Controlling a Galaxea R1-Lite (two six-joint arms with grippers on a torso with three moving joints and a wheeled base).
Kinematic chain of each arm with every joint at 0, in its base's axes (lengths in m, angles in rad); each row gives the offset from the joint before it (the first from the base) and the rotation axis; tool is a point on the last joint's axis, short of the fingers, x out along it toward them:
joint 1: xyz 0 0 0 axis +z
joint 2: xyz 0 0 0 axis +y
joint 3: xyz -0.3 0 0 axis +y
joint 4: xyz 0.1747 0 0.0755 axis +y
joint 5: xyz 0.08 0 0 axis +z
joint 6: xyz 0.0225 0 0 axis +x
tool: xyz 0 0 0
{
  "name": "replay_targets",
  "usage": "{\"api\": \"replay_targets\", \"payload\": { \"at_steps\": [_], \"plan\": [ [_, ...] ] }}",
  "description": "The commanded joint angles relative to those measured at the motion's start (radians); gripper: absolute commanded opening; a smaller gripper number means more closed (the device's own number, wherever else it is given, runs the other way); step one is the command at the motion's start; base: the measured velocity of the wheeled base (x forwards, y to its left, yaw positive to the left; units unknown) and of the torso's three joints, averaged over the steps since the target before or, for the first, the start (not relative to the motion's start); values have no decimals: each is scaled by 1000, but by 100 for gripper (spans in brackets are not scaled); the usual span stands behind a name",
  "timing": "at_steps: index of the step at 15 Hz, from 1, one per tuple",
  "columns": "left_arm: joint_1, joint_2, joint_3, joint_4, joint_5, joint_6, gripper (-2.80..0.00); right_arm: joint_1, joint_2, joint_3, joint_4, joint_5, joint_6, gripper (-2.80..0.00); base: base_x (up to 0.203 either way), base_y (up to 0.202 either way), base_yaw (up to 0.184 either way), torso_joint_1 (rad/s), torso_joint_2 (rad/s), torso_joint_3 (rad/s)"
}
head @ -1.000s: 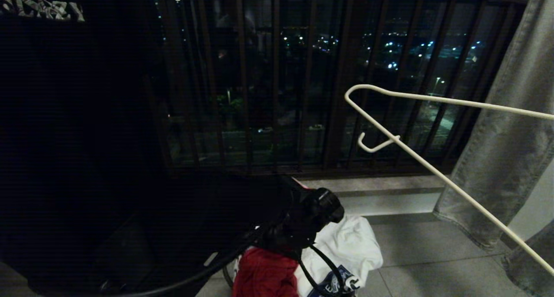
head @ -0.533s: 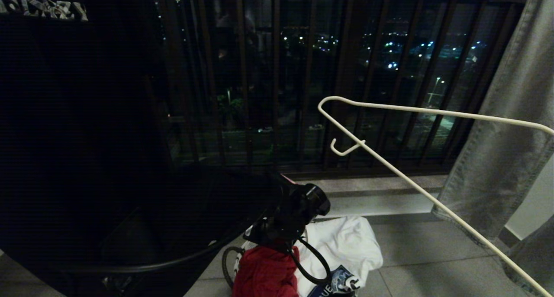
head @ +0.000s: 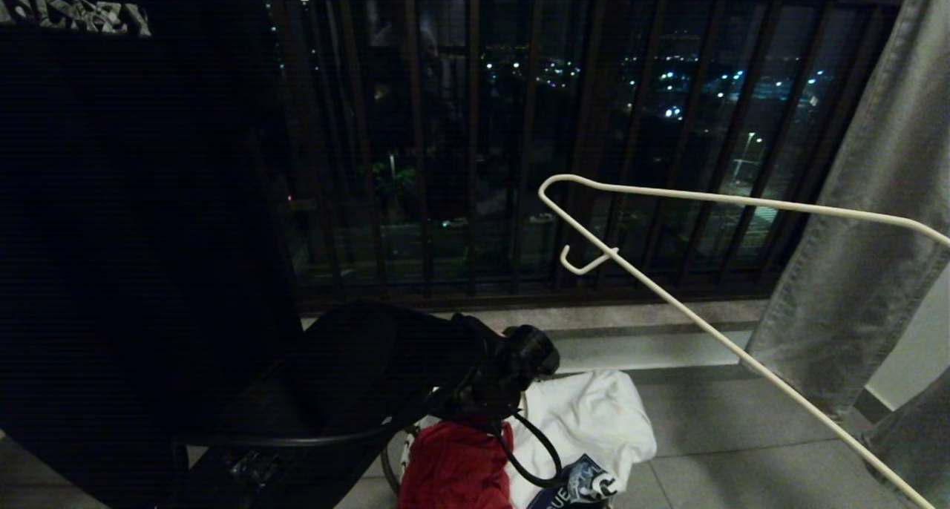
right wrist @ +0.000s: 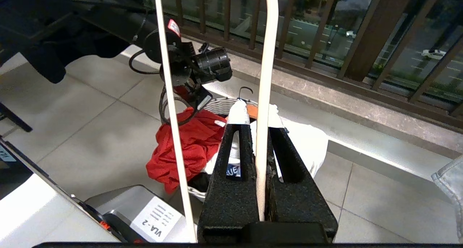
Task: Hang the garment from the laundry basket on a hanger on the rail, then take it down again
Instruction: Pick up clothes from the basket
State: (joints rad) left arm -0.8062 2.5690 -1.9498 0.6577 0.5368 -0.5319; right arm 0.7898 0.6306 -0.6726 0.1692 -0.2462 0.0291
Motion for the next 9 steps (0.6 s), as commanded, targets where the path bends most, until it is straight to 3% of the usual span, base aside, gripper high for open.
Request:
{"api": "replay_targets", "payload": {
  "at_steps": [1, 9],
  "plan": [
    [2, 24, 0, 3, 2, -3, 0, 0, 1, 1, 1, -2, 0, -280, 0, 0, 0, 0, 0, 0],
    [7, 82, 0, 3, 12, -20, 0, 0, 0, 1, 4, -2, 0, -280, 0, 0, 0, 0, 0, 0]
  ]
}}
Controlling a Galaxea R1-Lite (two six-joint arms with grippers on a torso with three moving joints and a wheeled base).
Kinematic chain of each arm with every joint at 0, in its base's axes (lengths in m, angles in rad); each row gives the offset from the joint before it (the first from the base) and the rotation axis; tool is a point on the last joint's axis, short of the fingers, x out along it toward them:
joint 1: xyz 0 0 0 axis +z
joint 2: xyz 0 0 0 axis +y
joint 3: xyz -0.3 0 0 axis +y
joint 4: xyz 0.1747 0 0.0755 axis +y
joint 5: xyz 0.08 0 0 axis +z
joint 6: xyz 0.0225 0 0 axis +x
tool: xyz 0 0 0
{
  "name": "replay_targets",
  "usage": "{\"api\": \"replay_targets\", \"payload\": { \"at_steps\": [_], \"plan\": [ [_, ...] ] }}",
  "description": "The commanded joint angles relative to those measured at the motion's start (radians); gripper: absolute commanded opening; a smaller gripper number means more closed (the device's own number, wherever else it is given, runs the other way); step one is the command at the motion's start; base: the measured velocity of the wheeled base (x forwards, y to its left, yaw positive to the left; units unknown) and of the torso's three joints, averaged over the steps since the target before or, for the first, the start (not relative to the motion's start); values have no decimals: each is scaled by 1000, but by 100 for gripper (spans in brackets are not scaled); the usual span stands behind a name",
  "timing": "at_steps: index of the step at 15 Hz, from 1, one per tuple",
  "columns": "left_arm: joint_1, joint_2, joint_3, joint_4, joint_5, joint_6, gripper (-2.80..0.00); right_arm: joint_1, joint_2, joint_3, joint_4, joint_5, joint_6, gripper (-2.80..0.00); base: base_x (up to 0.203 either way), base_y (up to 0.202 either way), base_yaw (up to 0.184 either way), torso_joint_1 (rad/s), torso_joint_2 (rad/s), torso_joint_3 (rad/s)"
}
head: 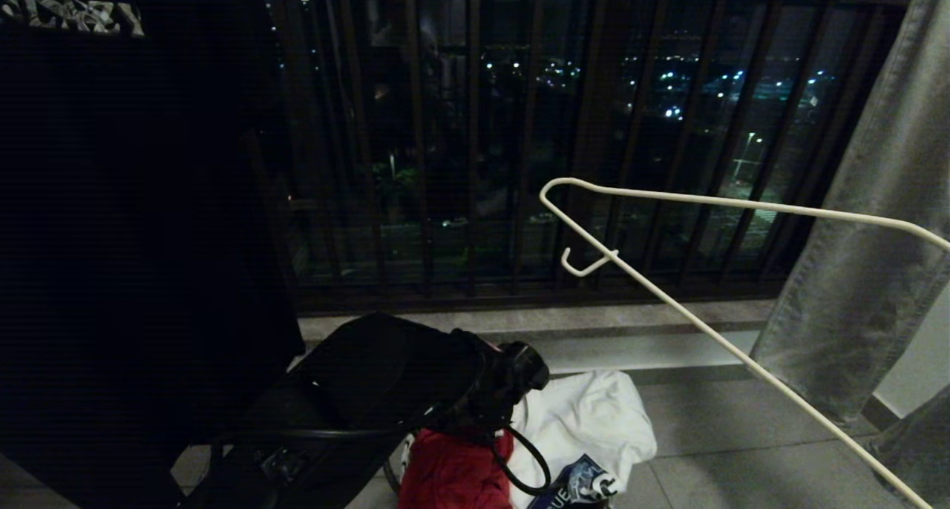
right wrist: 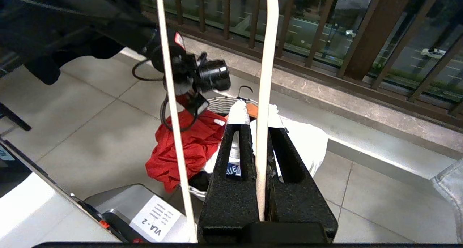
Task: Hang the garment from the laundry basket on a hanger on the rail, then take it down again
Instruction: Pick up clothes from the basket
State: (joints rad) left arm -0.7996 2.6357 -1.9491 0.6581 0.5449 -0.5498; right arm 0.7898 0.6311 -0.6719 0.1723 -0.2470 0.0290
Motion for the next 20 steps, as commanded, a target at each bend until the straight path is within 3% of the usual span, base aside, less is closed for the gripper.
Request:
{"api": "replay_targets", "payload": {
  "at_steps": [1, 7, 13, 20],
  "plan": [
    [0, 17, -1, 2, 4, -2, 0, 0, -1, 0, 1, -2, 0, -280, 0, 0, 0, 0, 0, 0],
    [1, 23, 9, 66, 13, -12, 0, 0, -2, 0, 1, -3, 0, -280, 0, 0, 0, 0, 0, 0],
    [-91, -27, 28, 309, 10, -168, 0, 0, 2, -9, 0, -3, -3, -280, 0, 0, 0, 0, 0, 0],
    [-140, -31, 151, 311, 5, -210, 0, 0, -1, -11, 1, -3, -3, -280, 0, 0, 0, 0, 0, 0]
  ]
}}
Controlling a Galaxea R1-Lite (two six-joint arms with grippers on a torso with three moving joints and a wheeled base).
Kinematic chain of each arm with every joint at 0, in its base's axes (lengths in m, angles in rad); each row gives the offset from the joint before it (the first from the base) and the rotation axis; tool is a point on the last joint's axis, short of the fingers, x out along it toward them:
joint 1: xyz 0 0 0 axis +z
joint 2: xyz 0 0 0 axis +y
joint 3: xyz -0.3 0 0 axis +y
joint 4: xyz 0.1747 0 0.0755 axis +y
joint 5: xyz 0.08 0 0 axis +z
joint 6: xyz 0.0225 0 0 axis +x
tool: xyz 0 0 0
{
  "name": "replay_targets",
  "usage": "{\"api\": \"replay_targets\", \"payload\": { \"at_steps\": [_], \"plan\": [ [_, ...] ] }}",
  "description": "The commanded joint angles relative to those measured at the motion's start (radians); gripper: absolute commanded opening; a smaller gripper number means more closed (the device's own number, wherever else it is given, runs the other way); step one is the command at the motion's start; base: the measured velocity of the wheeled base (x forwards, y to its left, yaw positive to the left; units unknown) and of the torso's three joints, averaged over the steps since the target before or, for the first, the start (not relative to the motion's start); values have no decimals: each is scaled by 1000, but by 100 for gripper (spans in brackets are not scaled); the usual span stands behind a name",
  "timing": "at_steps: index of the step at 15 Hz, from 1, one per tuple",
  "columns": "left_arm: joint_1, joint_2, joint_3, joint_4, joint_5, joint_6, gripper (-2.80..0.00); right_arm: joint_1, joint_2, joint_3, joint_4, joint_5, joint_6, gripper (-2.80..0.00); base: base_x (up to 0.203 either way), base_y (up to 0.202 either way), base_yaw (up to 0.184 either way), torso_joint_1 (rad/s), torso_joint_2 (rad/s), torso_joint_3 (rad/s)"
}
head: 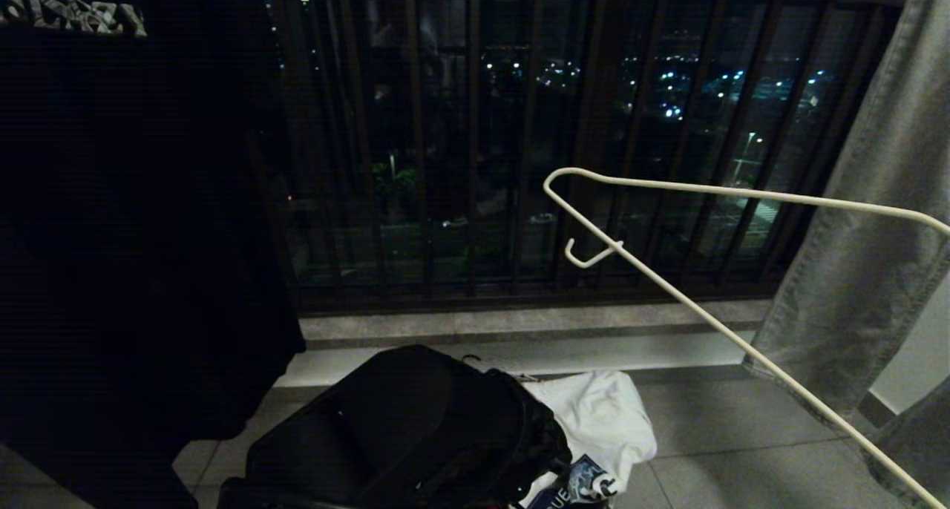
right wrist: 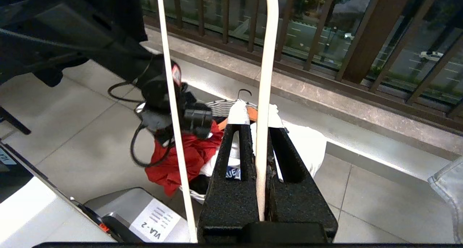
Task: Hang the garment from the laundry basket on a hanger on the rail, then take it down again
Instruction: Pick up clothes from the basket
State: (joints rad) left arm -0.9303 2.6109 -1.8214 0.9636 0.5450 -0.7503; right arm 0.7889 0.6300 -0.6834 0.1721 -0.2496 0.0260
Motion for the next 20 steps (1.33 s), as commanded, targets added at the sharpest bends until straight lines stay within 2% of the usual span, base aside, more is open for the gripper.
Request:
{"api": "replay_targets", "payload": {
  "at_steps": [1, 6, 13, 16, 17, 20],
  "plan": [
    [-10, -4, 22, 6, 9, -12, 0, 1, 2, 1, 0, 0, 0, -280, 0, 0, 0, 0, 0, 0],
    [14, 29, -80, 6, 8, 45, 0, 0, 8, -1, 0, -2, 0, -280, 0, 0, 0, 0, 0, 0],
    [14, 29, -125, -6, 10, 90, 0, 0, 7, 1, 0, -2, 0, -280, 0, 0, 0, 0, 0, 0],
    [34, 28, -125, -121, 15, 141, 0, 0, 10, -1, 0, -2, -1, -280, 0, 0, 0, 0, 0, 0],
    [41, 31, -125, -127, 15, 153, 0, 0, 12, -1, 0, -2, -1, -280, 0, 0, 0, 0, 0, 0],
    [54, 39, -125, -176, 15, 157, 0, 0, 14, -1, 0, -2, -1, -280, 0, 0, 0, 0, 0, 0]
  ]
}}
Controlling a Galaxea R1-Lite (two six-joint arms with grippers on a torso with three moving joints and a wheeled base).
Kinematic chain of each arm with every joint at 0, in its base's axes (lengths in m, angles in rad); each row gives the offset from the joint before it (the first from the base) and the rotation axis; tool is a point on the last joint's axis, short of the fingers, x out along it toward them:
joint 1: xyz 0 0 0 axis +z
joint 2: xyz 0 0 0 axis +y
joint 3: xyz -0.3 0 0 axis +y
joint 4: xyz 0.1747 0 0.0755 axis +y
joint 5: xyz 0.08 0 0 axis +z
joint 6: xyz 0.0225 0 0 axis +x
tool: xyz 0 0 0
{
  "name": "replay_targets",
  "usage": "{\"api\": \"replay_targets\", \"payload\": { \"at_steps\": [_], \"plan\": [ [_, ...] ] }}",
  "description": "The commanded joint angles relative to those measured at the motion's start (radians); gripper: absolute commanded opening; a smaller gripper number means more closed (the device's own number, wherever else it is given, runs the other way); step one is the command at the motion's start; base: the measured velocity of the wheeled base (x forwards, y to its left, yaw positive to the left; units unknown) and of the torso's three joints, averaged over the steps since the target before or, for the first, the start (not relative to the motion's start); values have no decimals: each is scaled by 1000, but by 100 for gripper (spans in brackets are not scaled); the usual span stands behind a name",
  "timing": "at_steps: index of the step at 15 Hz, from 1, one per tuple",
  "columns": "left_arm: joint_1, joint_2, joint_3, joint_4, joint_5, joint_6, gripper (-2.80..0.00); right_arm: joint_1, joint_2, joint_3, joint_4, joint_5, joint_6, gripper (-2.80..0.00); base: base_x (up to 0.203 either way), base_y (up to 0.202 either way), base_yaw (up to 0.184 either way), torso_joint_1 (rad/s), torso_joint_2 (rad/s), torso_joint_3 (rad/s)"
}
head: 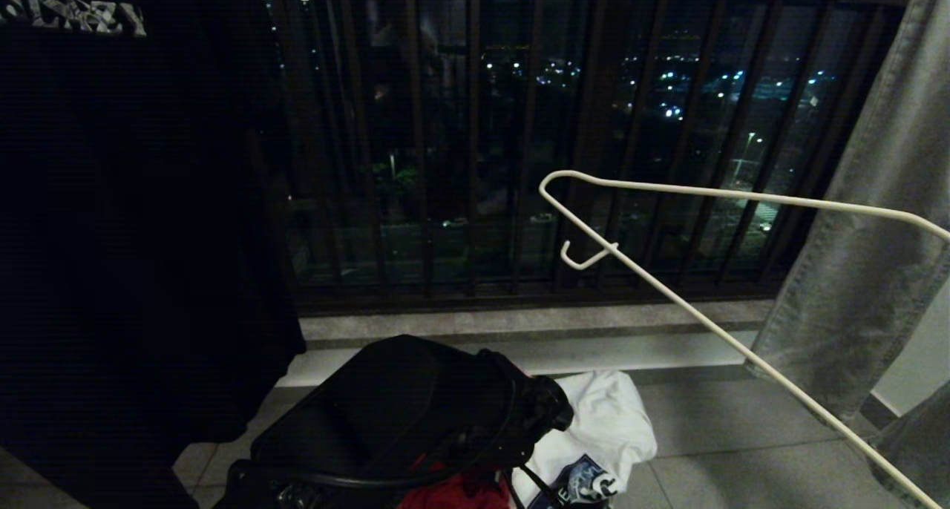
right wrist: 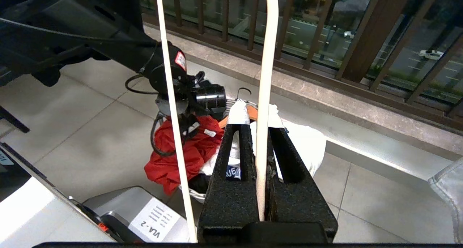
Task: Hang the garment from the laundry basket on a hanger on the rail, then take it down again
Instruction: Pick up clothes from the basket
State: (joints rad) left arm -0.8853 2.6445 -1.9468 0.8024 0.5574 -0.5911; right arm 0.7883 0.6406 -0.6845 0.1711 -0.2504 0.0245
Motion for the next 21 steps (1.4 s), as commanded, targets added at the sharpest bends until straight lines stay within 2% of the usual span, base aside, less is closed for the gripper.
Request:
{"api": "replay_targets", "payload": {
  "at_steps": [1, 4, 5, 13, 14, 17, 19, 21],
  "plan": [
    [17, 6, 0, -17, 2, 12, 0, 0, 4, 0, 1, -1, -1, -280, 0, 0, 0, 0, 0, 0],
    [34, 11, 0, -20, 2, 28, 0, 0, 4, -3, 1, -1, -1, -280, 0, 0, 0, 0, 0, 0],
    [35, 12, 0, -20, 2, 28, -280, 0, 4, -3, 1, -1, -1, -280, 0, 0, 0, 0, 0, 0],
    [39, 26, 3, -14, 0, 24, -280, 0, 2, -9, 2, -3, -3, -280, 0, 0, 0, 0, 0, 0],
    [39, 13, 3, -13, -19, 22, -280, 0, 2, -15, 2, -3, -3, -280, 0, 0, 0, 0, 0, 0],
    [41, -64, 8, 20, -131, 16, -280, 0, 11, -42, 2, -3, -7, -280, 0, 0, 0, 0, 0, 0],
    [50, -155, 26, 50, -165, -4, -280, 0, 52, -66, 0, -1, -10, -280, 0, 0, 0, 0, 0, 0],
    [55, -257, 80, 60, -171, -27, -280, 1, 103, -74, -1, 3, -9, -280, 0, 0, 0, 0, 0, 0]
  ]
}}
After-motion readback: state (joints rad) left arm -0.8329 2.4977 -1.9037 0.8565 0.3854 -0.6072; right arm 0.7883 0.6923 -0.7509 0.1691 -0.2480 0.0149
